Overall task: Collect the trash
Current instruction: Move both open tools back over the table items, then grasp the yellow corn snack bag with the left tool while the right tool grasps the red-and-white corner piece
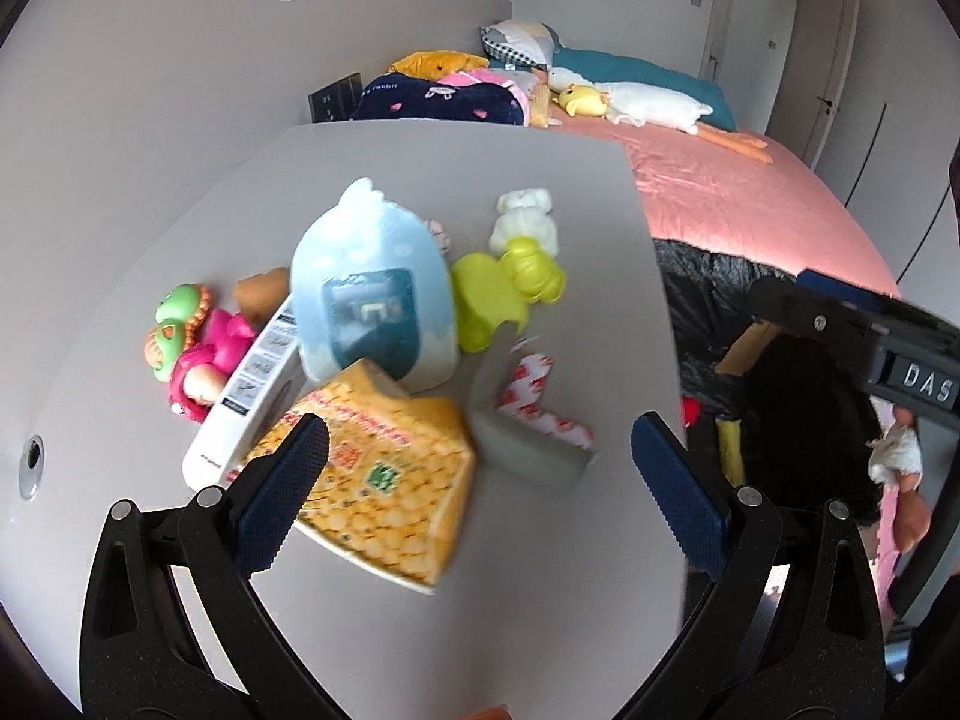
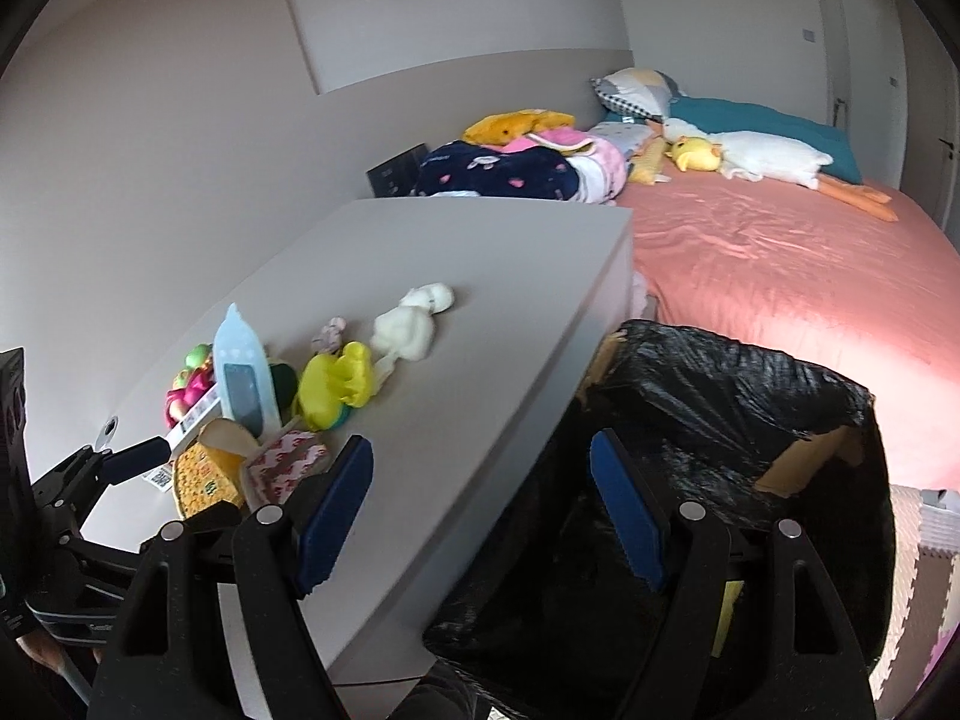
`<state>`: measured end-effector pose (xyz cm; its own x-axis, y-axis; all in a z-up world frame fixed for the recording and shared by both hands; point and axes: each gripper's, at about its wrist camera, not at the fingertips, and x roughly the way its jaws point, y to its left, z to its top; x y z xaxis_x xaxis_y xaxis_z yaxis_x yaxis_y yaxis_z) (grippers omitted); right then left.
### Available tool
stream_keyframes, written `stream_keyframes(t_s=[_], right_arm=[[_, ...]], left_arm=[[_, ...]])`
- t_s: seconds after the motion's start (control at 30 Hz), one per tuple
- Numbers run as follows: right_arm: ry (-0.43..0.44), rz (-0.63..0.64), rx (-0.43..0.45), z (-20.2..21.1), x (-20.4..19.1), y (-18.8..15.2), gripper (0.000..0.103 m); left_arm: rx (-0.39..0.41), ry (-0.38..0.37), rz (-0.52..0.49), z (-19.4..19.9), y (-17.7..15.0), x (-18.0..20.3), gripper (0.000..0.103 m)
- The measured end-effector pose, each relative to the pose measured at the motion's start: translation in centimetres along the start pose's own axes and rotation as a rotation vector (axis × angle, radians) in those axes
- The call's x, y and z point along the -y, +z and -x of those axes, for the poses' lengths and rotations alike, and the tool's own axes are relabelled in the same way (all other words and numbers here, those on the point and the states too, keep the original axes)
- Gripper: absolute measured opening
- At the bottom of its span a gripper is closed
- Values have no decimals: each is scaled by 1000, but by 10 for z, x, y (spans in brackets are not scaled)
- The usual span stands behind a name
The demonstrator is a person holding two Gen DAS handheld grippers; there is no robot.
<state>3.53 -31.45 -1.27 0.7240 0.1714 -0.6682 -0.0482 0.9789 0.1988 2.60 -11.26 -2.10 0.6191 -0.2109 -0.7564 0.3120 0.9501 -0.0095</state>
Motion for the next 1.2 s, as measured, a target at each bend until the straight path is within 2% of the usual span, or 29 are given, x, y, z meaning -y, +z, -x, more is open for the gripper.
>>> stream_keyframes(t_s=[0.23,0.33,0.7,1.0,1.1,1.2], right_arm=[[21,18,-19,-13,-16,0,76],[57,18,-32,-19,-23,1,76],[82,66,-75,-40,-54,-4,76],[99,87,-96,-51,-67,-6,76],[105,95,-100,-52,-68,-8,76],[103,95,-103,-53,-70,-9,76]], left_arm=[[-31,2,-6,-13,-7,-21,97],[-48,0,-9,-20,-10,-30,97],[-80,-68,-48,-38,-6,-51,97],[-77,-128,-104,-47,0,-56,98],[-76,-115,-137,-48,-2,-56,98],[-115,-98,-156,-58,-7,-54,98]])
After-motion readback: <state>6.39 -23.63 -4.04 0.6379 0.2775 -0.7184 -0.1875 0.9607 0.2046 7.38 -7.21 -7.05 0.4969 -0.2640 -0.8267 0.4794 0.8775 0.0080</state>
